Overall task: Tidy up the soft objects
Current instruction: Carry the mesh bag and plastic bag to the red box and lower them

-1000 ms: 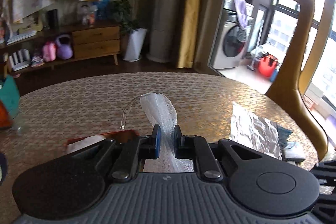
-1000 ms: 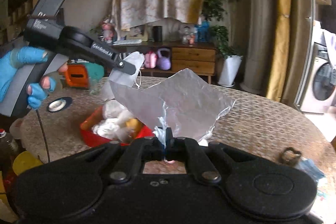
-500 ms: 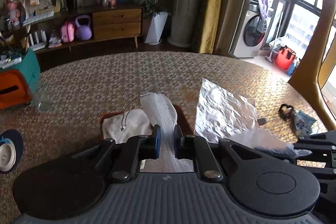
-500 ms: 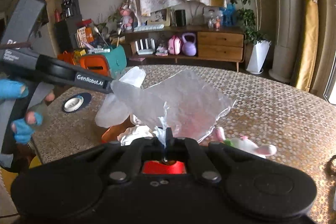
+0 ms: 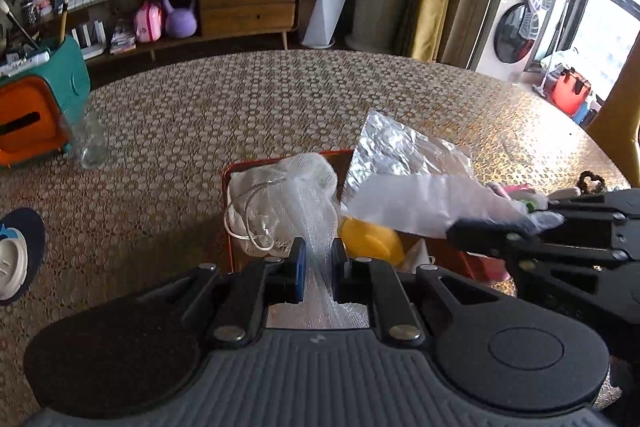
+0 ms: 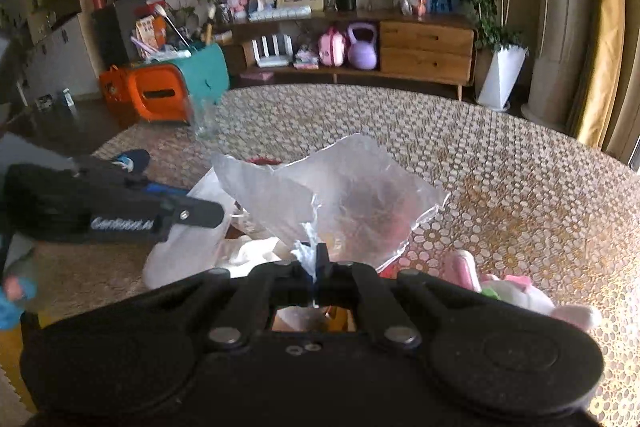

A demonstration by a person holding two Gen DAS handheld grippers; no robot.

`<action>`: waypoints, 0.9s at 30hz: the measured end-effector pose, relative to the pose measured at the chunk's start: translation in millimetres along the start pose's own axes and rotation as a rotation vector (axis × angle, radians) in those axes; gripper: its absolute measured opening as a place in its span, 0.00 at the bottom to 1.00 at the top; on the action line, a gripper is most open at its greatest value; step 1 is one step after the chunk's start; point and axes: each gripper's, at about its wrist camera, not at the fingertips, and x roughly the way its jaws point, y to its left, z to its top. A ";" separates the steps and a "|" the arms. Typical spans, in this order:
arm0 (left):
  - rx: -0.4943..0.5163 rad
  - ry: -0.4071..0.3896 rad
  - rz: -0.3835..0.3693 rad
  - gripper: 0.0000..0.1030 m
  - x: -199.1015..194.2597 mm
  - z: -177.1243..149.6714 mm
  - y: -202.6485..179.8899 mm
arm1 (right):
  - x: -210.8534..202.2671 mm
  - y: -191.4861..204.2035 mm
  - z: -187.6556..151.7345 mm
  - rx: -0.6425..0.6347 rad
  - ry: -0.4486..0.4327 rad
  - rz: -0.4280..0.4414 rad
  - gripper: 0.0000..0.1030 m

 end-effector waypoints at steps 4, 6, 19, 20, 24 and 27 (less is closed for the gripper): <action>-0.006 0.012 0.000 0.12 9.6 0.6 3.4 | 23.6 -1.9 3.9 -0.003 0.029 -0.031 0.00; -0.007 0.018 0.000 0.12 13.6 1.2 3.3 | 34.2 -3.5 5.0 0.002 0.043 -0.043 0.00; 0.013 0.045 0.036 0.12 45.2 0.9 3.3 | 72.2 -0.5 1.1 -0.014 0.110 -0.085 0.01; 0.009 0.051 0.034 0.12 47.5 0.8 4.1 | 72.9 -0.2 0.3 -0.016 0.112 -0.087 0.01; 0.011 0.069 0.041 0.12 55.5 -1.5 5.8 | 73.7 0.3 -0.6 -0.020 0.109 -0.084 0.05; 0.012 0.078 0.046 0.12 59.1 -3.4 6.4 | 72.6 -0.2 -1.2 -0.016 0.099 -0.079 0.11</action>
